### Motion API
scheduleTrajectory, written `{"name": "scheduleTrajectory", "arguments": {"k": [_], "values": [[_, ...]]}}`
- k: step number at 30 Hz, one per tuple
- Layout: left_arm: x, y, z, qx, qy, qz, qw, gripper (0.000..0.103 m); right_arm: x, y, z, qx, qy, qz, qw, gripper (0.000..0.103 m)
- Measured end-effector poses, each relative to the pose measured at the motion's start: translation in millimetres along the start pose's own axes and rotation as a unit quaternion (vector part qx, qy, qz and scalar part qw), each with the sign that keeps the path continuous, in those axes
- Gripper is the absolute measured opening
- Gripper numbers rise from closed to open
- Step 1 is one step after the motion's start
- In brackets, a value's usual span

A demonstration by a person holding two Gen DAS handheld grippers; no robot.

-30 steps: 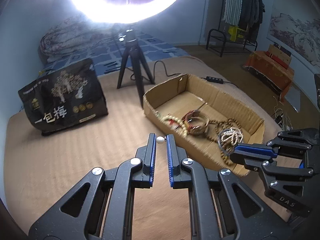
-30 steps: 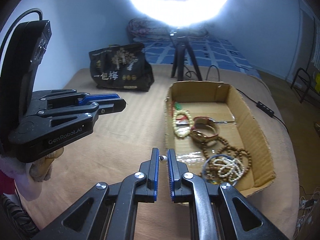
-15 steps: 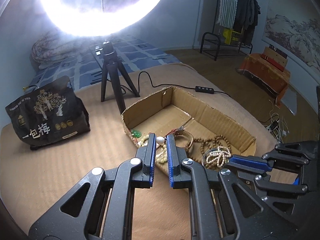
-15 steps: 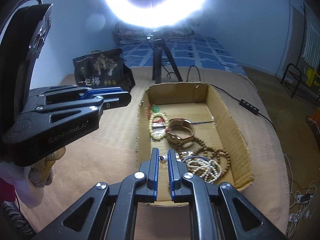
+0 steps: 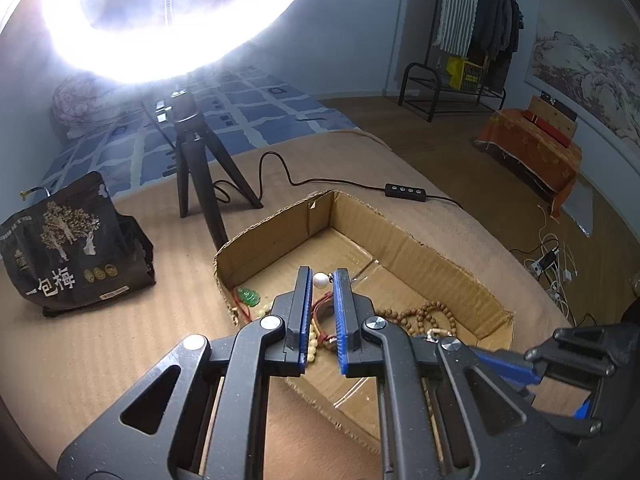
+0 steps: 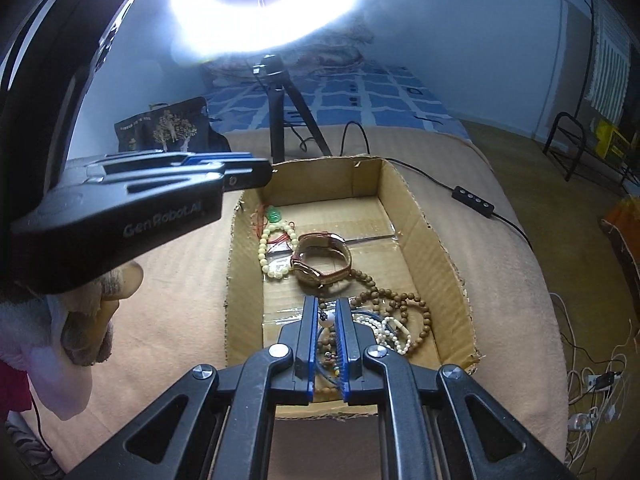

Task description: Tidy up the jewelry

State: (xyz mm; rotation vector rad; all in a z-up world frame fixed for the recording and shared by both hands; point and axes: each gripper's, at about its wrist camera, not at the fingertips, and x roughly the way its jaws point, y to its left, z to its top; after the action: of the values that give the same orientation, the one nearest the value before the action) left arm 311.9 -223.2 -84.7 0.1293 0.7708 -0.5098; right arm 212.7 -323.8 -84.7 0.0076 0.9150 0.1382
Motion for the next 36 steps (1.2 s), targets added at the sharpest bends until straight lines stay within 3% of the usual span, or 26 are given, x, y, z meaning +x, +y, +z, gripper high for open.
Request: {"name": "scheduleTrajectory", "arguments": {"k": [12,14,15,17,19,20,22,28,36], "values": [[7.6,1.1,12.9,-0.008,-0.003,0.006,0.9999,0.009,6.3,-3.7,-1.1,0.003,0.007,-0.004,1.000,0.007],[6.8,1.0,13.8,-0.007,-0.002,0.012,0.9999,0.013,6.2,-3.7,-1.1,0.002,0.005,-0.003,1.000,0.016],[6.7,1.5,14.4,-0.008,-0.002,0.014,0.9999,0.019,5.8,-3.1,-1.1,0.001,0.003,-0.004,1.000,0.027],[4.9,2.9,15.0,-0.012,-0.009,0.016,0.9998,0.039,4.1,-1.3,-0.6,-0.003,-0.003,-0.009,1.000,0.037],[3.1,4.2,16.0,-0.014,-0.013,0.022,0.9996,0.048,2.5,0.3,-0.1,-0.006,-0.008,-0.013,1.000,0.062],[2.6,5.0,16.3,-0.016,-0.013,0.024,0.9995,0.056,1.4,1.6,0.3,-0.007,-0.012,-0.017,1.000,0.069],[1.3,6.2,16.7,-0.018,-0.015,0.025,0.9994,0.057,-1.7,3.2,0.7,-0.009,-0.022,-0.024,0.999,0.083],[-1.9,8.9,17.4,-0.023,-0.014,0.027,0.9993,0.061,-4.7,9.4,3.5,-0.017,-0.032,-0.044,0.998,0.100],[-11.3,12.2,18.4,-0.025,-0.019,0.029,0.9991,0.062,-8.7,13.1,3.8,-0.019,-0.033,-0.053,0.998,0.101]]}}
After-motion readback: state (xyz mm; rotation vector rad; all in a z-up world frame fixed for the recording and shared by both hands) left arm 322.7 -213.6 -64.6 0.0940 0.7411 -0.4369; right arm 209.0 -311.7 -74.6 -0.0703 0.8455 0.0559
